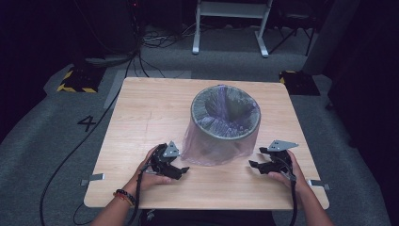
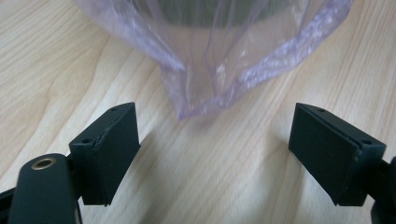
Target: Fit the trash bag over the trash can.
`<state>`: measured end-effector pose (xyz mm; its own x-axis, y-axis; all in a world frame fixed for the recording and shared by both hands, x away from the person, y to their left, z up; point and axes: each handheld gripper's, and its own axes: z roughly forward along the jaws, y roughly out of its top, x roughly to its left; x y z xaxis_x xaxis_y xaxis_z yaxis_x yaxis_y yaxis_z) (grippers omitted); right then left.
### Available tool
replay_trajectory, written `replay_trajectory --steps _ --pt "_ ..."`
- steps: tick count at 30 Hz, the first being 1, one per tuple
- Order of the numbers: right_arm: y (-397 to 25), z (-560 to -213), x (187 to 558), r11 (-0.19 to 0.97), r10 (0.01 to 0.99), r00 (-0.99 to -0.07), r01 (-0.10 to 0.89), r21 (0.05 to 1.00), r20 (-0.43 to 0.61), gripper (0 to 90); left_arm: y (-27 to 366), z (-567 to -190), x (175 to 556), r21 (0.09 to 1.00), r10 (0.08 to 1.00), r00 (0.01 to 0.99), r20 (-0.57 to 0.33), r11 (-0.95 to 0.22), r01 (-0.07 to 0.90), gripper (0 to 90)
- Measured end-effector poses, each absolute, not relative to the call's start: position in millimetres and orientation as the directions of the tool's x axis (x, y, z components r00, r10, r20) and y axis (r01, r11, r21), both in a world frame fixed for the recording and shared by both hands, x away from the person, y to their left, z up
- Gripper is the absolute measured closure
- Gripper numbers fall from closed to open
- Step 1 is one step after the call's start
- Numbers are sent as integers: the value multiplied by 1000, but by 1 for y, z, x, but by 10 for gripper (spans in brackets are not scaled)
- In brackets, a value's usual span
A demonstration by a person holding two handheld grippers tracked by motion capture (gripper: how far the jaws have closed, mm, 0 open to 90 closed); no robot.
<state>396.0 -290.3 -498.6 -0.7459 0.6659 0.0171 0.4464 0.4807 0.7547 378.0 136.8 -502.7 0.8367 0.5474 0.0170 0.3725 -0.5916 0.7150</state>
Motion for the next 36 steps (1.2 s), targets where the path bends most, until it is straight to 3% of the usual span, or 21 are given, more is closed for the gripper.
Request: replay_trajectory --steps 13,18,36 --pt "-316 -489 386 426 685 -728 425 799 22 200 161 -504 365 711 600 800 -2 -562 423 147" --pt "-322 -481 384 392 722 -692 420 818 10 160 158 -505 370 693 631 775 -6 -557 459 42" --pt "-308 -447 385 369 712 -701 320 873 -43 160 157 -505 374 685 617 787 -11 -569 456 12"
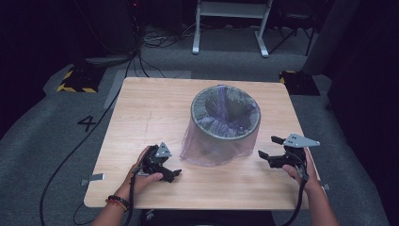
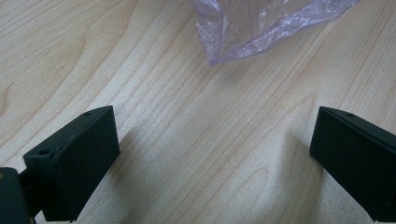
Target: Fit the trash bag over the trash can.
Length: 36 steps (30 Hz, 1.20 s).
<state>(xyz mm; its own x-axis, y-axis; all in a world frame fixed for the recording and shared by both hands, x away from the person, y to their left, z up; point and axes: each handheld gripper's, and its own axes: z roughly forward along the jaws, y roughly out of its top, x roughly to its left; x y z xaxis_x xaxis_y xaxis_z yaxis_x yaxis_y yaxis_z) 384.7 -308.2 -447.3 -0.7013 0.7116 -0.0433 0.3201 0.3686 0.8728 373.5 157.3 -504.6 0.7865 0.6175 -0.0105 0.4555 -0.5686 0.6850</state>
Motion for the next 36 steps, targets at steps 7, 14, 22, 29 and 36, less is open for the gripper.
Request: replay_trajectory --steps 7,14,22,29,36 --pt "-302 -439 386 347 712 -699 281 895 -57 162 157 -505 374 685 617 787 -11 -569 456 11" --pt "-293 -430 386 324 690 -723 255 911 -43 156 157 -505 374 685 615 788 -11 -570 454 9" --pt "-286 -418 387 296 677 -735 227 928 -36 157 157 -505 374 685 615 788 -11 -570 454 9" --pt "-284 -404 387 278 683 -729 202 939 -45 156 157 -505 374 685 615 788 -11 -570 454 9" --pt "-282 -389 386 268 688 -723 176 947 -60 156 157 -505 374 685 615 789 -10 -570 453 9"
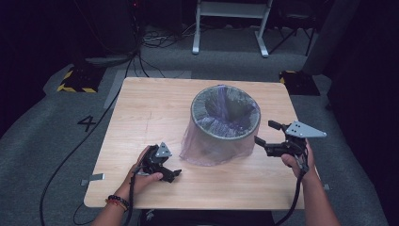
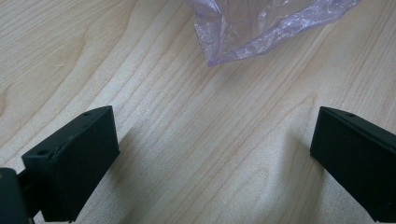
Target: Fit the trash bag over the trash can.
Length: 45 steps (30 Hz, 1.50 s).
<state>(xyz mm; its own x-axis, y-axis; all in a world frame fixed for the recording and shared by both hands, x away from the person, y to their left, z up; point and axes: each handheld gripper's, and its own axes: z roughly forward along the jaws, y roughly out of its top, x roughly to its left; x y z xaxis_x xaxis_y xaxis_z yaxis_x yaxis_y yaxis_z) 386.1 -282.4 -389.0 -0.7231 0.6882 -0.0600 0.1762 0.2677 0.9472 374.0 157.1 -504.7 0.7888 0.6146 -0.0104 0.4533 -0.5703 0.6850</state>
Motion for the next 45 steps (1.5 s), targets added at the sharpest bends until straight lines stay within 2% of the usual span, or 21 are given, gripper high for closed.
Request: replay_trajectory --steps 12,26,45 --pt "-278 -370 386 287 678 -730 154 945 -87 156 157 -505 374 685 613 790 -11 -571 452 9" --pt "-277 -343 393 252 668 -741 145 957 -64 155 157 -505 374 685 611 791 -12 -572 452 7" --pt "-238 -324 421 297 645 -762 184 937 -55 160 157 -505 374 685 611 791 -12 -572 452 7"
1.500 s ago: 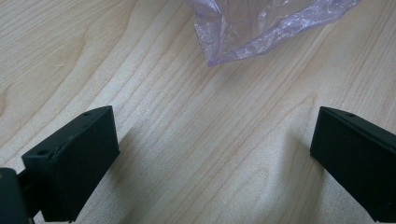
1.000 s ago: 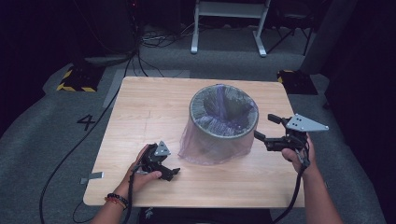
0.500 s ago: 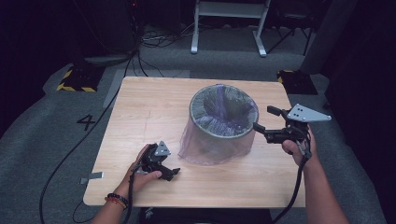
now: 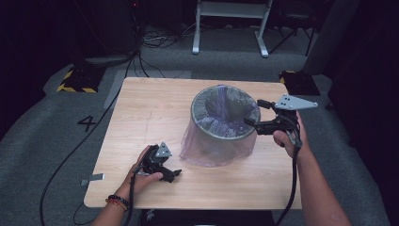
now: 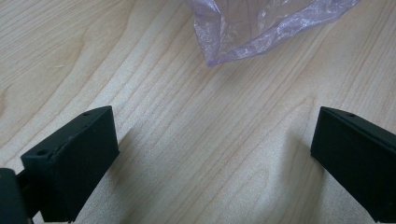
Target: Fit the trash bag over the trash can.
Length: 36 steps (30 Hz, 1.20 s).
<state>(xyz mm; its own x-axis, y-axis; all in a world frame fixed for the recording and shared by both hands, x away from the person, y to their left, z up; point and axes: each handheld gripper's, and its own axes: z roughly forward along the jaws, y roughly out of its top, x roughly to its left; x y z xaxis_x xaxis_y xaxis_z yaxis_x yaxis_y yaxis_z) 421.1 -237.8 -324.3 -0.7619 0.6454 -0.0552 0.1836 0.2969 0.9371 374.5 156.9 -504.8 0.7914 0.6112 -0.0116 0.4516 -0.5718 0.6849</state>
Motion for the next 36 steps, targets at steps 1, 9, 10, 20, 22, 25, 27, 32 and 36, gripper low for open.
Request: replay_trajectory --steps 1,9,10,20,22,25,27,32,36 --pt "-237 -324 422 298 643 -764 187 936 -52 161 157 -505 374 685 611 791 -12 -572 452 7" --pt "-221 -319 434 321 613 -789 204 925 -38 168 157 -505 374 685 611 792 -11 -572 452 7" --pt "-219 -319 435 328 609 -792 207 922 -39 166 157 -505 374 685 611 792 -11 -572 451 7" --pt "-203 -321 440 378 583 -810 215 901 -51 164 157 -505 374 685 611 792 -11 -572 451 7" --pt "-199 -320 441 389 581 -812 216 896 -57 165 157 -505 374 685 611 792 -11 -572 451 7" --pt "-193 -321 443 402 573 -818 226 888 -51 165 157 -505 374 685 611 791 -11 -572 451 7" --pt "-190 -321 443 416 571 -819 229 880 -57 169 157 -505 375 685 611 792 -11 -572 451 7" --pt "-183 -321 445 439 550 -834 240 866 -48 176 157 -505 375 685 611 792 -11 -572 451 7" --pt "-177 -323 447 463 545 -837 253 849 -47 178 157 -505 375 685 610 792 -11 -573 451 7"
